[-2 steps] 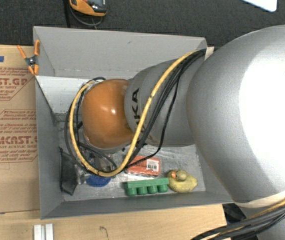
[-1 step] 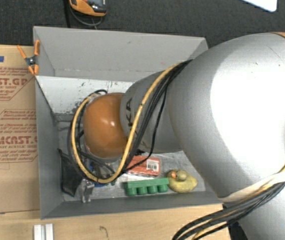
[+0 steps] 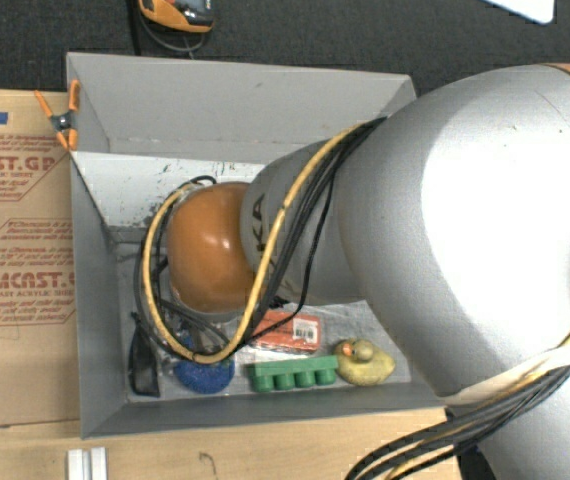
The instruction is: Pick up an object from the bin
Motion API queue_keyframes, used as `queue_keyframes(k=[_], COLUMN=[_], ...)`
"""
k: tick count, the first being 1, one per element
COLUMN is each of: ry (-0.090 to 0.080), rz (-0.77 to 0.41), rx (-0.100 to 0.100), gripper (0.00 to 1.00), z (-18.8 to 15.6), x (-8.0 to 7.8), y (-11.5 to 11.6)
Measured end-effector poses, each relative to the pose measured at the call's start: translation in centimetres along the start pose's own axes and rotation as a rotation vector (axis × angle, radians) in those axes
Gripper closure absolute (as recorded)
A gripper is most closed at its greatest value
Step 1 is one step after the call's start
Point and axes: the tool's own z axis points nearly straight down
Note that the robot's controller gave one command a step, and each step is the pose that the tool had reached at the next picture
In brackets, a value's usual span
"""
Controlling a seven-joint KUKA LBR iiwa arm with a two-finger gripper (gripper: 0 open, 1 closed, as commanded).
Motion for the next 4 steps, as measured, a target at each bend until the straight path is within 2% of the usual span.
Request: queue_keyframes(k=[1, 2, 3, 4], ry=[0.000, 0.014, 0.011, 0.006], rz=[0.000, 0.002, -0.009, 0.001], rx=[0.000, 0.005, 0.005, 0.003], gripper=[1.00, 1.00, 1.00, 0.00], z=[0.0, -4.3, -10.4, -9.4], x=[0.0, 0.2, 0.6, 0.4], y=[0.0, -1.2, -1.4, -1.8])
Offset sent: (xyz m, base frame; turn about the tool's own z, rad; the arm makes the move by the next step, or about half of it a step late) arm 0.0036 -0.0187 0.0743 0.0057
